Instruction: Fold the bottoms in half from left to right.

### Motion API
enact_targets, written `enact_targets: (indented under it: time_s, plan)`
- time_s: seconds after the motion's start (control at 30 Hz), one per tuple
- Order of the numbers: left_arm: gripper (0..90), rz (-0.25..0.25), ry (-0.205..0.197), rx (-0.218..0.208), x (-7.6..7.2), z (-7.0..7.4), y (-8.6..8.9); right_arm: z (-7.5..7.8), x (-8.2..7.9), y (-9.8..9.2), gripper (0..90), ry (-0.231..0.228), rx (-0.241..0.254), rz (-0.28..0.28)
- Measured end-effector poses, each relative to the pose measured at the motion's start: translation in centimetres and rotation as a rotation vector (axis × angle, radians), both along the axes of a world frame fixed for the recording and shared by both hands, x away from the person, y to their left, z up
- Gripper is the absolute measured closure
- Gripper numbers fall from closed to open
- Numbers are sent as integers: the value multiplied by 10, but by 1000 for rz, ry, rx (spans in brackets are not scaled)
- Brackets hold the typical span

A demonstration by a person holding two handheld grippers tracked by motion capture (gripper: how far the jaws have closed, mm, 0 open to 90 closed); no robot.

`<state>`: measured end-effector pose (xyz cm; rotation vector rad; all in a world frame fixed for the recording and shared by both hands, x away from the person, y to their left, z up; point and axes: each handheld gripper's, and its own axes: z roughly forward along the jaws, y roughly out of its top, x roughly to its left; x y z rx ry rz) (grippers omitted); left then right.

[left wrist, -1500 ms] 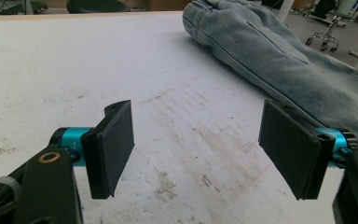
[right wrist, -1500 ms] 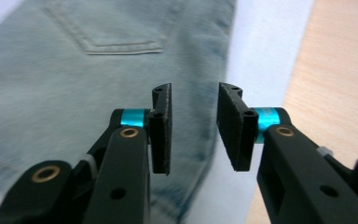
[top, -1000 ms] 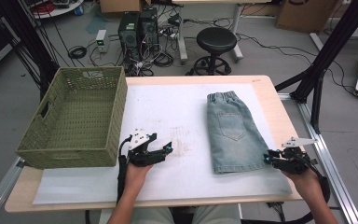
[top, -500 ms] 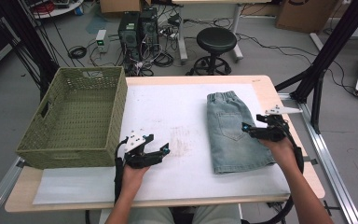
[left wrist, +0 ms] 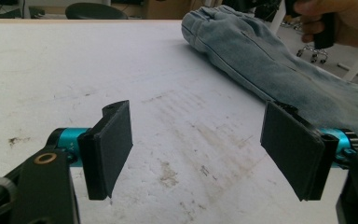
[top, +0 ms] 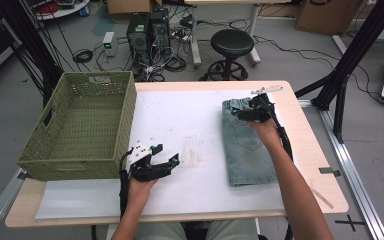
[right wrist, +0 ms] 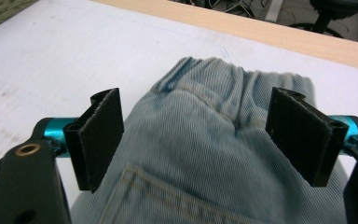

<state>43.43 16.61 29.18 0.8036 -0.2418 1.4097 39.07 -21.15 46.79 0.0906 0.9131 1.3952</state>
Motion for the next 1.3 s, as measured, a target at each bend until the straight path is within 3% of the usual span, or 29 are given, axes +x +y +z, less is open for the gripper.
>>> enact_targets:
  time_s: [0.2, 0.3, 0.47, 0.6, 0.63, 0.77, 0.83, 0.9, 0.97, 1.07, 1.2, 1.3]
  plan:
    - [249, -23, 2, 3, 1, -2, 6, 16, 13, 8, 200, 26, 23, -14]
    - [249, -16, 1, 10, 3, -2, 7, 21, 20, 7, 254, 46, 42, -13]
    - [249, -13, 8, 17, 5, -1, 6, 27, 36, 8, 265, 89, 68, -61]
    - [249, -29, 7, 19, 6, -1, 5, 23, 49, 18, 265, 45, 81, -165]
    - [249, -33, 7, 20, 6, -1, 4, 22, 50, 19, 265, 43, 82, -169]
    - [249, -30, 4, 31, 6, -1, 1, 20, 41, 12, 265, 94, 51, -151]
    - [249, -29, 2, 34, 5, -1, 0, 13, 27, 5, 269, 78, 37, -88]
    - [249, -35, 2, 34, 4, 0, 0, 6, 15, -5, 270, 36, 41, 8]
    - [249, -38, -2, 31, 3, 0, 0, 3, 9, -12, 285, 18, 59, 9]
    - [249, -40, -3, 33, 4, 0, -1, 5, 15, -16, 295, 88, 77, -41]
    - [249, -35, 6, 30, 5, -1, 0, 14, 40, -6, 294, 166, 85, -69]
    - [249, -30, 7, 25, 5, -1, 1, 19, 52, 2, 274, 157, 93, -115]
